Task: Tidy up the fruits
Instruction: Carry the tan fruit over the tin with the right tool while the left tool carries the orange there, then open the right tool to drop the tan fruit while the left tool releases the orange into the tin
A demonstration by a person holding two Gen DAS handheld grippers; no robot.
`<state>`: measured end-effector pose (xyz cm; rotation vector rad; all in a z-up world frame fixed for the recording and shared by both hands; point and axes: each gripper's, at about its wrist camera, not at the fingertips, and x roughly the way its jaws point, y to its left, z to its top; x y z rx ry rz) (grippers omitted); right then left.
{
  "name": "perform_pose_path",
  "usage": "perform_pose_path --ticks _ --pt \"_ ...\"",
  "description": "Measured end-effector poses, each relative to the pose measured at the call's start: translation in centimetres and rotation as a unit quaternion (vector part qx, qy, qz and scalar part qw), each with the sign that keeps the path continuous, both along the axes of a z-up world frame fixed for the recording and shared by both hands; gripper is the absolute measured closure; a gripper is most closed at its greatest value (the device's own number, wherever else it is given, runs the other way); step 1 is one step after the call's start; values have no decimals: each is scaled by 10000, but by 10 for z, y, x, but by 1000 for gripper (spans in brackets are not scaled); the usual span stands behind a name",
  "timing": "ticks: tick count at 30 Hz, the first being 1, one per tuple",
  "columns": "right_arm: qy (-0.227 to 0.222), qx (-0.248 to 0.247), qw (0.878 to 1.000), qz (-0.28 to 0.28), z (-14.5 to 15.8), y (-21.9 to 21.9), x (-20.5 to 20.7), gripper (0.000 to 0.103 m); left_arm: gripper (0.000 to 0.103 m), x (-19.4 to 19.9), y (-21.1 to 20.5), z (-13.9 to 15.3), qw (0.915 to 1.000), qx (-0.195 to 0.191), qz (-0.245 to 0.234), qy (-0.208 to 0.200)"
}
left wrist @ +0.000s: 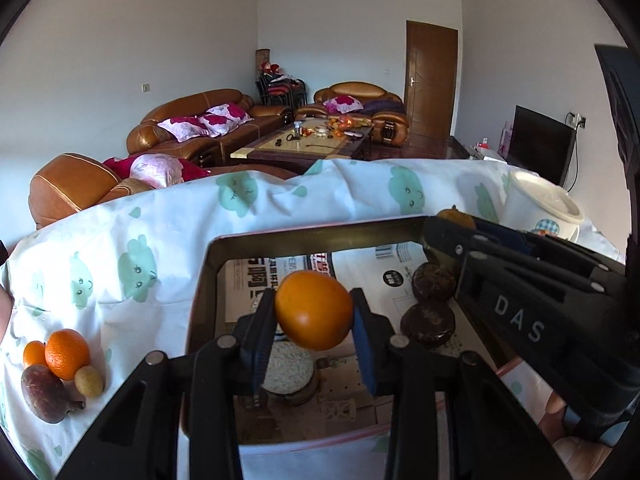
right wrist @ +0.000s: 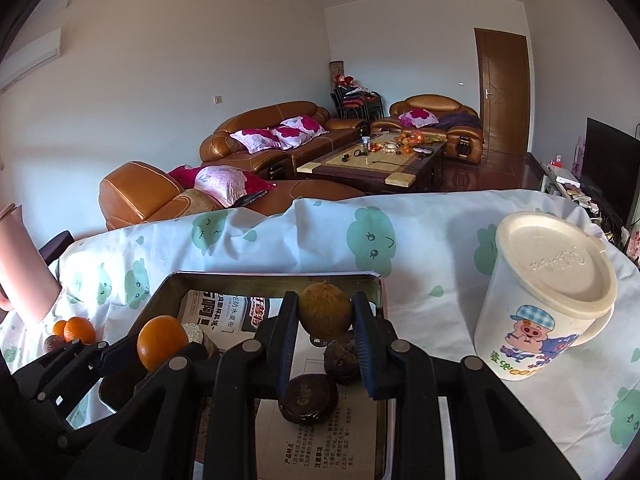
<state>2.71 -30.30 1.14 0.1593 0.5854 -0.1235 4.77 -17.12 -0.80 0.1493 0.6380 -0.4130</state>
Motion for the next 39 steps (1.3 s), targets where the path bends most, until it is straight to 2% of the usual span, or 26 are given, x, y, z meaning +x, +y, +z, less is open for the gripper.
perform_pose_path --ticks 3,12,13,14,15,16,20,22,25,30,39 --pt "126 156 9998 96 -6 -2 6 74 66 1 -8 -3 9998 168 19 63" --pt "348 249 9984 362 -17 5 13 74 63 2 -6 -5 9995 245 157 92" --pt "355 306 9980 414 -18 5 13 73 56 1 -6 -4 9995 248 166 43" --pt "374 380 9975 457 -18 5 14 73 43 -2 -6 -3 9995 254 173 -23" --pt "396 450 9970 485 -19 4 14 70 37 -4 -6 -1 9994 264 191 -105" --pt "408 504 9967 489 -19 4 14 64 26 -8 -6 0 9991 287 224 -196" --pt "135 459 9980 407 -11 4 5 49 3 -20 -5 7 9979 314 249 -515" --pt "-64 413 9985 362 -5 4 0 38 2 -25 -6 10 9972 331 257 -621" --pt "-332 367 9983 321 3 5 -7 37 2 -31 -4 12 9964 411 272 -689" --pt "-646 86 9979 -5 11 6 -17 36 0 -33 9 15 9961 322 442 -687" --pt "-861 -3 9962 -103 8 11 -24 36 0 -37 55 18 9913 173 1056 -769"
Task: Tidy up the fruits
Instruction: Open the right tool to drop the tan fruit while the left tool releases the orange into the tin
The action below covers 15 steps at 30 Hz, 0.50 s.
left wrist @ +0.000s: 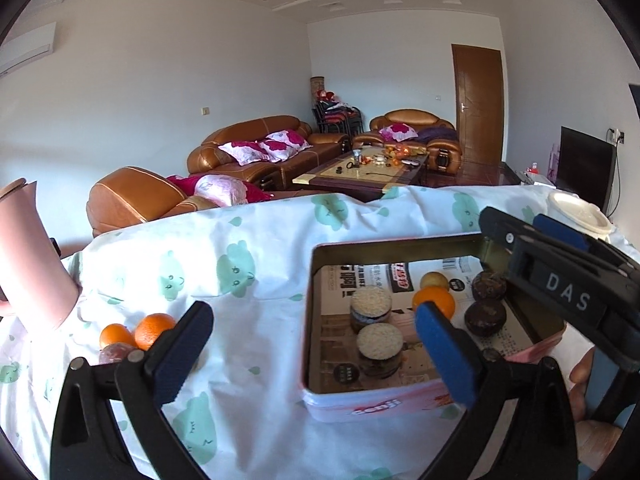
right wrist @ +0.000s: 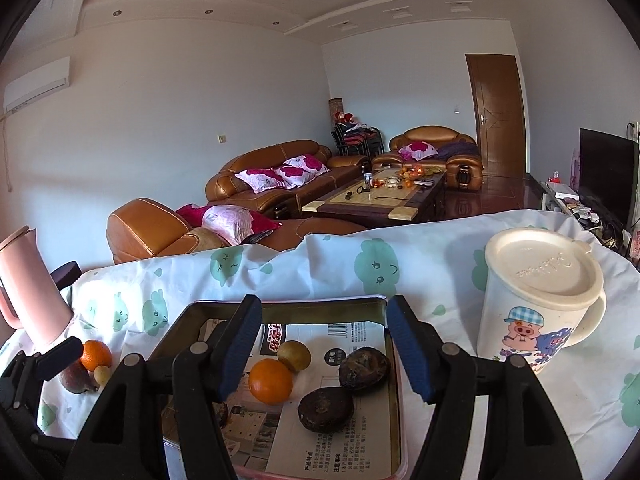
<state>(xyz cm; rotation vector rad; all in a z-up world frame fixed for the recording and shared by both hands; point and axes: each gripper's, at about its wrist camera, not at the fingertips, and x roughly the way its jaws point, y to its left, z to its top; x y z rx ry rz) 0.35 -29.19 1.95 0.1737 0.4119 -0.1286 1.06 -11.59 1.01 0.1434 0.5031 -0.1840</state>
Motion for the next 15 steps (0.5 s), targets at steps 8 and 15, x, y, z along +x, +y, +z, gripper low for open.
perform_pose_path --ticks 8,15 --pt "-215 -162 9995 -153 0 7 -9 36 0 -2 32 -3 9992 -130 371 -48" --pt "-369 -268 9986 -261 2 14 -18 36 0 -5 40 -4 9992 -75 382 -31"
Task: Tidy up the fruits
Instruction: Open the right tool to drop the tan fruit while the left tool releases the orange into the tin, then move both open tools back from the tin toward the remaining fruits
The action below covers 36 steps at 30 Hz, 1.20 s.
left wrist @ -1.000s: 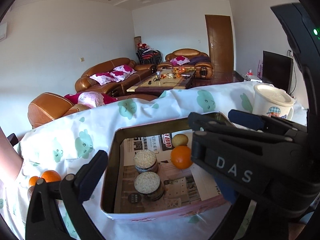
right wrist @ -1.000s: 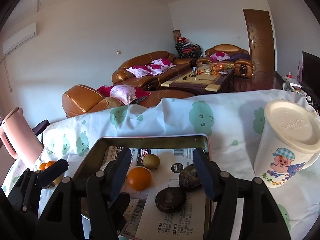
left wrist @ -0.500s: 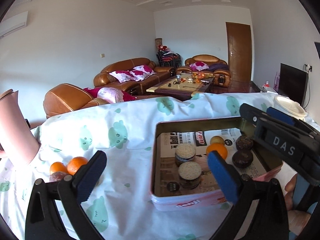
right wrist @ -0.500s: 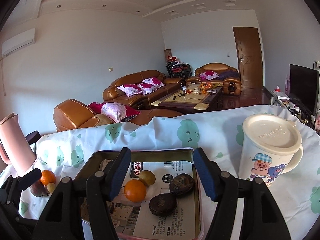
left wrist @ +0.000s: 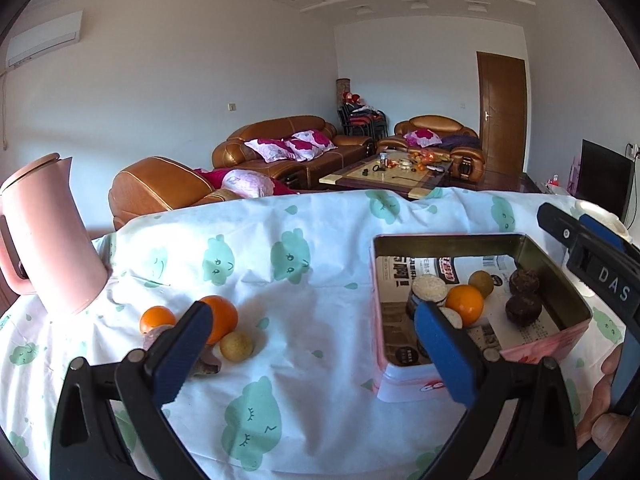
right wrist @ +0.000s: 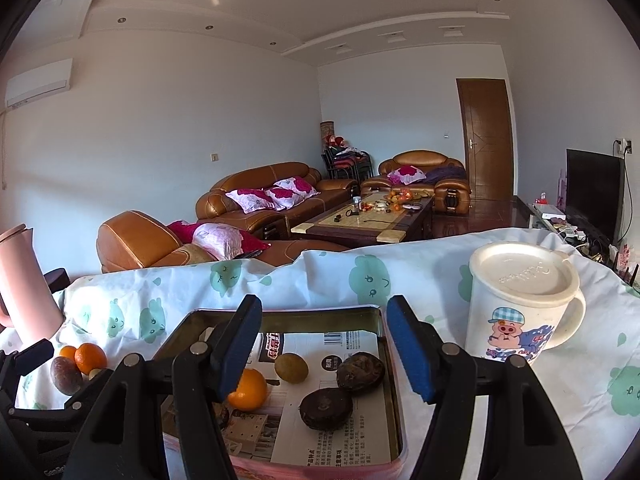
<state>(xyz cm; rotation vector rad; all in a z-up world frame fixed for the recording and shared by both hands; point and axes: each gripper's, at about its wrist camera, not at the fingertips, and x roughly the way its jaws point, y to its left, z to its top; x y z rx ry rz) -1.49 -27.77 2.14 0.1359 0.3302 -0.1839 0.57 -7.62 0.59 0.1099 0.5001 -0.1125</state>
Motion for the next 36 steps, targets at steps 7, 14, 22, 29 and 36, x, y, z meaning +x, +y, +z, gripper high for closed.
perform_pose_path --ticks 7,14,22,29,36 --pt "-64 -184 9998 -23 1 17 -16 36 0 -3 9 -1 10000 -66 -18 36" --pt "-2 -126 9999 -36 0 31 -28 36 0 -5 28 -1 9999 -151 -9 83" --pt "223 5 9997 85 -4 57 -30 36 0 1 63 -4 9993 -235 174 227" --pt "455 163 9981 392 -9 99 -19 36 0 7 99 -7 9982 -289 400 333" --pt "572 61 9953 780 -11 148 -9 36 0 19 139 -11 9952 -416 687 552"
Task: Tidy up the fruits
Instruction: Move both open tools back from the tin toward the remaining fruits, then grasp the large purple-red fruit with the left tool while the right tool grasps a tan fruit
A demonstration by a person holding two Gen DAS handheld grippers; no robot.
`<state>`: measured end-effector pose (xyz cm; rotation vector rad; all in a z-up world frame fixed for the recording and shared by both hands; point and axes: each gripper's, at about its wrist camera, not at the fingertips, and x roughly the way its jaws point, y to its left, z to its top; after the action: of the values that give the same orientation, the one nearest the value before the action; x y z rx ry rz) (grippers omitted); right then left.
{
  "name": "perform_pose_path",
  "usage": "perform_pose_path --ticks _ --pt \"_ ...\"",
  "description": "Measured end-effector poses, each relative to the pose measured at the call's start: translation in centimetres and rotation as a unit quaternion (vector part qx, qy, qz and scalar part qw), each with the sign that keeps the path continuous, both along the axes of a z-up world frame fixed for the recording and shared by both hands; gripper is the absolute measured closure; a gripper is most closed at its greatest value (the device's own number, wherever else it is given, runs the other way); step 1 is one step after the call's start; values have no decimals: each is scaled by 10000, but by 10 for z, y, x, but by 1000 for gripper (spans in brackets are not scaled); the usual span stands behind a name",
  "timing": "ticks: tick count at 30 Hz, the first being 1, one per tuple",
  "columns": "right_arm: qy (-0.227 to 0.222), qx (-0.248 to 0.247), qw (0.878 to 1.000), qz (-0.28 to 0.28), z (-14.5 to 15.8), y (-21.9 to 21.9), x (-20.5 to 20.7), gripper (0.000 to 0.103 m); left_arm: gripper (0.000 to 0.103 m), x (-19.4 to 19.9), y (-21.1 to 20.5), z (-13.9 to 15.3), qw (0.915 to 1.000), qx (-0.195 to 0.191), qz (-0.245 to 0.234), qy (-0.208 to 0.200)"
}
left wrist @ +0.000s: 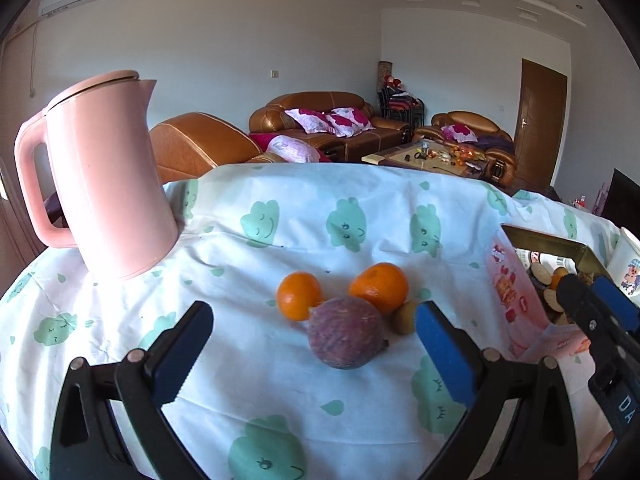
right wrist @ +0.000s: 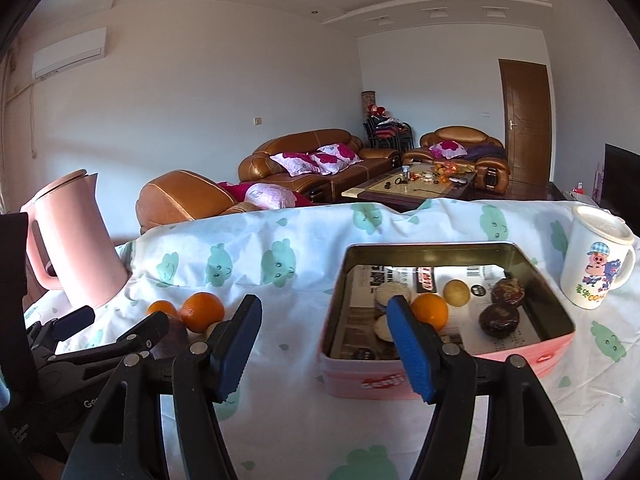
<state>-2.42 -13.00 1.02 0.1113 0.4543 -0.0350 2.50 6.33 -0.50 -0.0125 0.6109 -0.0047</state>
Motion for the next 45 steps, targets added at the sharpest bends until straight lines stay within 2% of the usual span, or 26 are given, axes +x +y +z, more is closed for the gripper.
perform_pose_path --ticks 5,9,11,13,16,19,22,24,25,29,34,36,40,45 --pt "150 -48 9998 136 -3 25 11 36 0 10 38 -1 9990 -49 416 158" --pt "309 52 9994 156 -7 35 19 36 3 14 66 0 9970 -340 654 219" --pt "300 70 9994 184 -7 36 17 36 11 15 70 0 9972 -472 511 274" --pt "236 184 9993 204 -6 32 14 36 13 15 67 -1 9973 -556 331 345" --pt "365 413 9984 147 -9 24 13 36 23 17 48 -8 9959 -660 -247 575" --pt "569 639 9962 189 -14 18 18 36 24 20 19 -13 9943 -475 -634 710" --pt "623 722 9952 206 -15 15 20 36 24 29 -6 -20 9932 -201 -764 858" --pt "593 707 9955 220 -14 16 19 36 30 37 -16 -26 9918 -26 -761 1023" --pt "576 695 9957 230 -13 16 18 36 42 40 -16 -28 9908 -65 -771 1107" --pt "529 610 9964 260 -10 18 17 36 50 50 -7 -33 9852 -582 -874 1354" --pt "590 471 9964 391 -12 25 18 36 51 46 7 -31 9857 -876 -698 1258" --pt "594 422 9965 406 -11 26 19 36 51 39 16 -27 9884 -790 -563 1172" --pt "808 399 9940 620 -15 30 27 36 51 27 42 -9 9925 -891 -200 811" --pt "1306 145 9846 1151 -25 56 53 36 51 21 65 9 9969 -611 403 287"
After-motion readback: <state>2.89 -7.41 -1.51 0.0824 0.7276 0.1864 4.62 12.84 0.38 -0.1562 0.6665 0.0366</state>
